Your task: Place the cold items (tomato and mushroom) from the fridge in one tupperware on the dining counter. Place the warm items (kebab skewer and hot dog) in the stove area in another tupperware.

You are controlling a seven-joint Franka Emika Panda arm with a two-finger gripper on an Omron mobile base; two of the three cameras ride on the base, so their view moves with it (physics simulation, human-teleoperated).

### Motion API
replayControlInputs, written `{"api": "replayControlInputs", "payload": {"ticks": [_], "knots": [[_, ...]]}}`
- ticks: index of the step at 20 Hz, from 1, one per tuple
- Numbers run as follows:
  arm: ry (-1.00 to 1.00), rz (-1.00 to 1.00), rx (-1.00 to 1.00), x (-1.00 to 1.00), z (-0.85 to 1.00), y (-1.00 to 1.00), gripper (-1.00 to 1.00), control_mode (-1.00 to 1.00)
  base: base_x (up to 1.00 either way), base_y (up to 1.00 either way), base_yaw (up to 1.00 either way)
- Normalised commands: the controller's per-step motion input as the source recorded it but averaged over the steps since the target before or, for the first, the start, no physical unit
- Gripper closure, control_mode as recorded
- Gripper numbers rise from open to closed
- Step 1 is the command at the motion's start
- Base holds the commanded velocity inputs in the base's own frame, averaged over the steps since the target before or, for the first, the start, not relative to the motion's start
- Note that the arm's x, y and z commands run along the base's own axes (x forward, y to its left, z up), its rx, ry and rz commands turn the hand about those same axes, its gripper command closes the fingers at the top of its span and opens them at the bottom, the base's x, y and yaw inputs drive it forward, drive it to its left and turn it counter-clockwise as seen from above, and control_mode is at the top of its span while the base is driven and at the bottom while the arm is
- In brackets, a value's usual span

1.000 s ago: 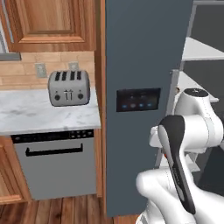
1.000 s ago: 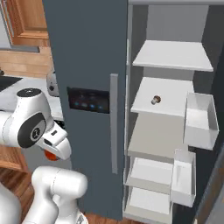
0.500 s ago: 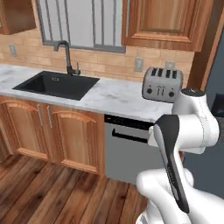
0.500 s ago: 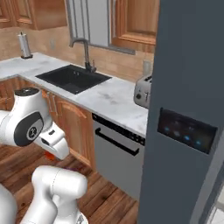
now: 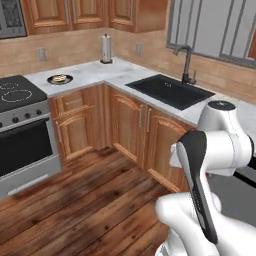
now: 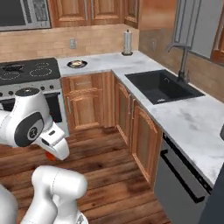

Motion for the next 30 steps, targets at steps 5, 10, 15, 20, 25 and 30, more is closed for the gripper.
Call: {"api": "replayControlInputs", "payload": {"ticks": [5, 10, 15, 20, 25, 30], "knots": [[0.0, 0.0, 0.0, 0.0, 0.0, 0.0, 1.0, 1.0, 0.54, 0.33, 0.77], [0.0, 0.0, 0.0, 0.0, 0.0, 0.0, 1.0, 1.0, 0.61, 0.41, 0.74], [0.0, 0.0, 0.0, 0.0, 0.0, 0.0, 1.0, 1.0, 0.63, 0.45, 0.7], [0.0, 0.0, 0.0, 0.0, 0.0, 0.0, 1.0, 1.0, 0.64, 0.36, 0.73], [0.0, 0.0, 0.0, 0.0, 0.0, 0.0, 1.0, 1.0, 0.49, 0.36, 0.76], [0.0, 0.0, 0.0, 0.0, 0.0, 0.0, 1.0, 1.0, 0.5, 0.24, 0.76]]}}
